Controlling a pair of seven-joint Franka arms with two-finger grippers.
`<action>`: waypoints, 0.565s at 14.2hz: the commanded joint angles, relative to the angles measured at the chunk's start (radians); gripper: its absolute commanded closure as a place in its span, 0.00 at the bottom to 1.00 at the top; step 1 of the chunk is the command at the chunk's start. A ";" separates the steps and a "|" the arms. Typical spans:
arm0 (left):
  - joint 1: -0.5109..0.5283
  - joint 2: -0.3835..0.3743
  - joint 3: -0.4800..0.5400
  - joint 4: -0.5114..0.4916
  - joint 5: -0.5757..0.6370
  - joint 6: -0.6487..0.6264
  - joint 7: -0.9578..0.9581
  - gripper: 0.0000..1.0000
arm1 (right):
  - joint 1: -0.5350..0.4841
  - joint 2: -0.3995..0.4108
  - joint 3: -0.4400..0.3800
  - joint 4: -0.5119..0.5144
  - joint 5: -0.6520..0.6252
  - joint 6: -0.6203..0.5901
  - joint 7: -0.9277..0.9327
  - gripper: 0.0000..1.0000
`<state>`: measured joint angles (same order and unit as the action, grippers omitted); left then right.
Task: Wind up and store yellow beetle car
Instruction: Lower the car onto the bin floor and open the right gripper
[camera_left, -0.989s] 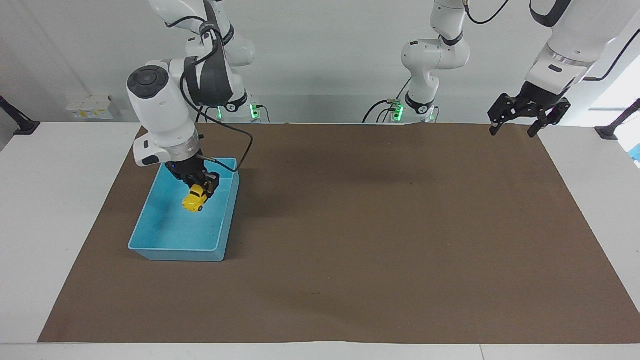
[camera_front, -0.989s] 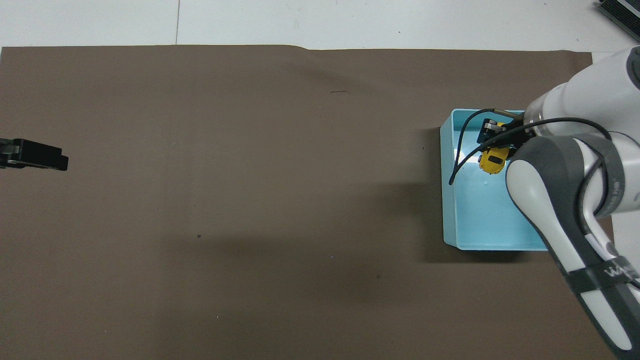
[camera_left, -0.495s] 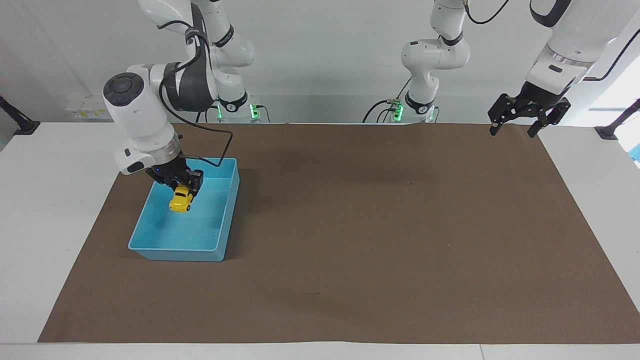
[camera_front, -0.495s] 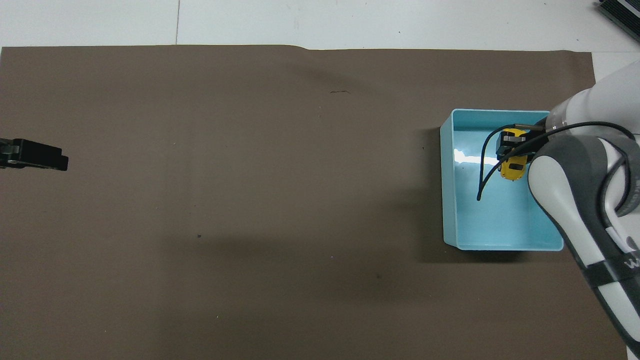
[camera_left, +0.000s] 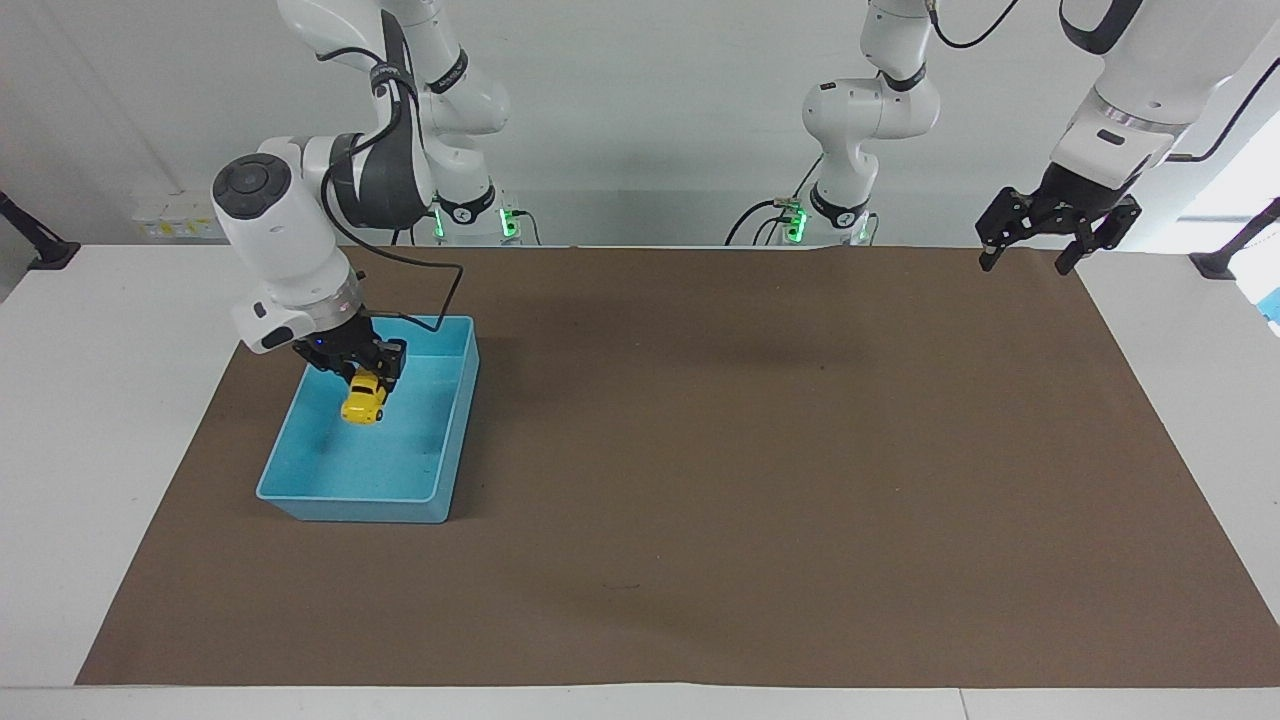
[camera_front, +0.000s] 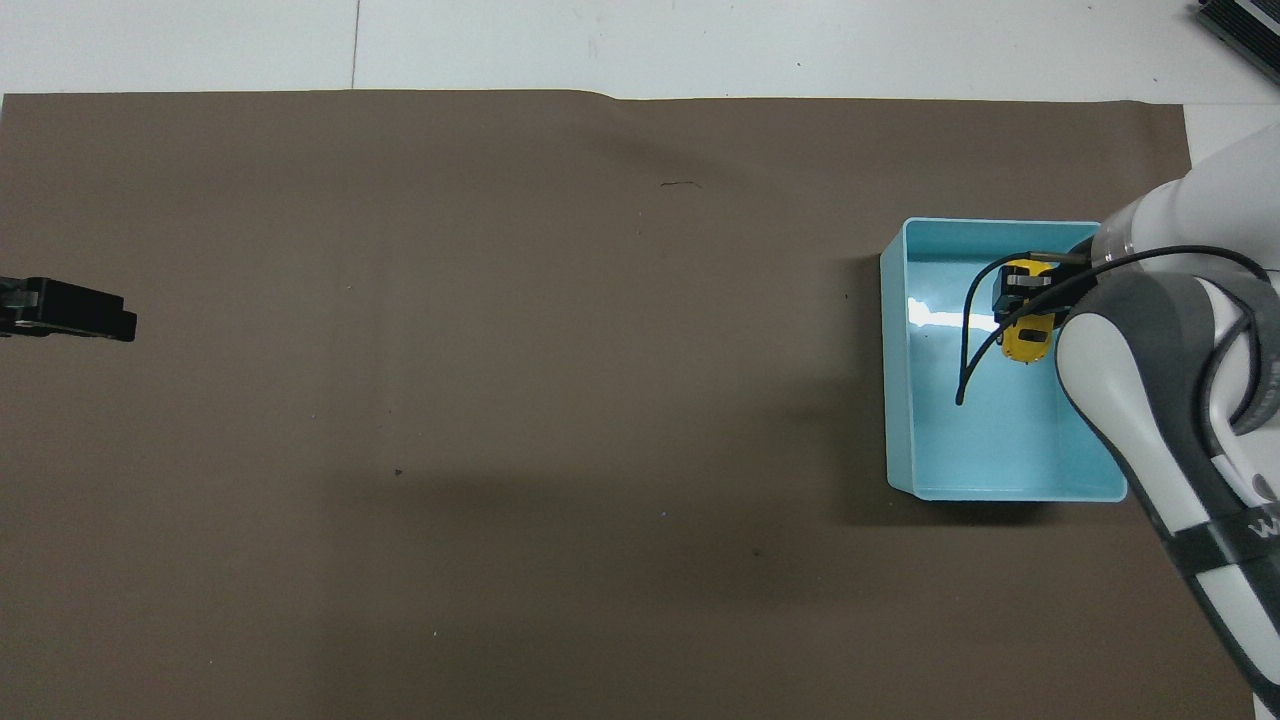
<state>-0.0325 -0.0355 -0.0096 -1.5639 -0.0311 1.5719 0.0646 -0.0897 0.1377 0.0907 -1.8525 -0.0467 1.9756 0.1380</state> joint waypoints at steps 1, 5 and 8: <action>0.011 -0.006 -0.007 0.007 0.013 -0.021 0.006 0.00 | -0.030 -0.033 0.006 -0.099 0.013 0.089 -0.072 1.00; 0.011 -0.006 -0.007 0.007 0.013 -0.021 0.006 0.00 | -0.047 -0.027 0.006 -0.186 0.021 0.195 -0.084 1.00; 0.011 -0.006 -0.007 0.007 0.013 -0.021 0.006 0.00 | -0.054 -0.027 0.006 -0.234 0.050 0.249 -0.087 1.00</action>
<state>-0.0325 -0.0355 -0.0096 -1.5640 -0.0311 1.5719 0.0646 -0.1245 0.1382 0.0907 -2.0315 -0.0394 2.1763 0.0876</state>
